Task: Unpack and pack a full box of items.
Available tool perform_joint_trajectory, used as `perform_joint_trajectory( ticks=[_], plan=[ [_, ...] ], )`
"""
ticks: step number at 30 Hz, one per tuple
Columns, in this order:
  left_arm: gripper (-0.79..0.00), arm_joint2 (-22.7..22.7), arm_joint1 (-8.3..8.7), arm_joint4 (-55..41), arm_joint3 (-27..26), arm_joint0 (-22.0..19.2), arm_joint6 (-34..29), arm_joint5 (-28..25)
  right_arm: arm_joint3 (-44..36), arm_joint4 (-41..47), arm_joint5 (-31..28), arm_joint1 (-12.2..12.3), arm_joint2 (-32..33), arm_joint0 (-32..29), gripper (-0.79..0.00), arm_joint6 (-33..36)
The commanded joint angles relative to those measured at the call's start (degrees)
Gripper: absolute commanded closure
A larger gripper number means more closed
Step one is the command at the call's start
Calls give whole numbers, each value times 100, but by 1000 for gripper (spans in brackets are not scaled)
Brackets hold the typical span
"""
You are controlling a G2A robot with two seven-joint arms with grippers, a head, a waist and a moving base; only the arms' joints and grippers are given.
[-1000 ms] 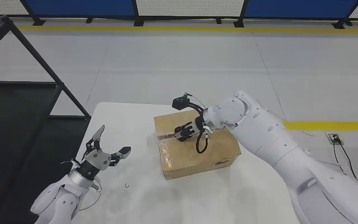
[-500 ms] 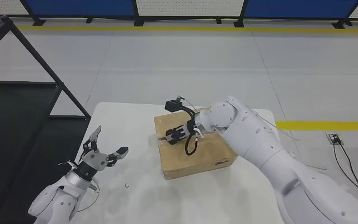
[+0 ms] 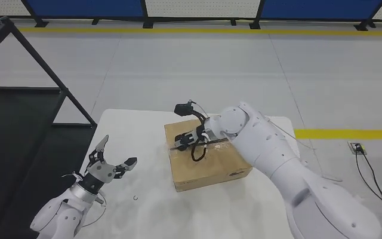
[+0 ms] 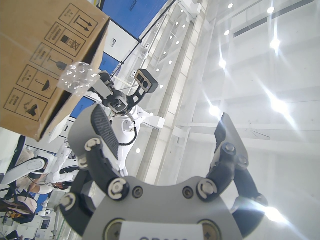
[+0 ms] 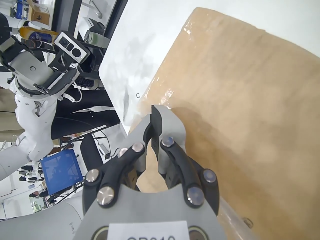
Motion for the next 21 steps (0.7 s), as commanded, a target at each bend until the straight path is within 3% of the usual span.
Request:
perform_joint_trajectory(
  ticks=[1,13,21],
  plan=[
    [-785,2,2,4,-2,2,-11,6,64,7,-28,-52,15,-18,0,24],
    [-785,39,6,41,-6,21,-17,3,252,31,-353,-337,130,-7,0,65],
    [-785,5,10,-5,7,48,-50,-22,315,-275,-98,-562,65,25,0,-98]
  ],
)
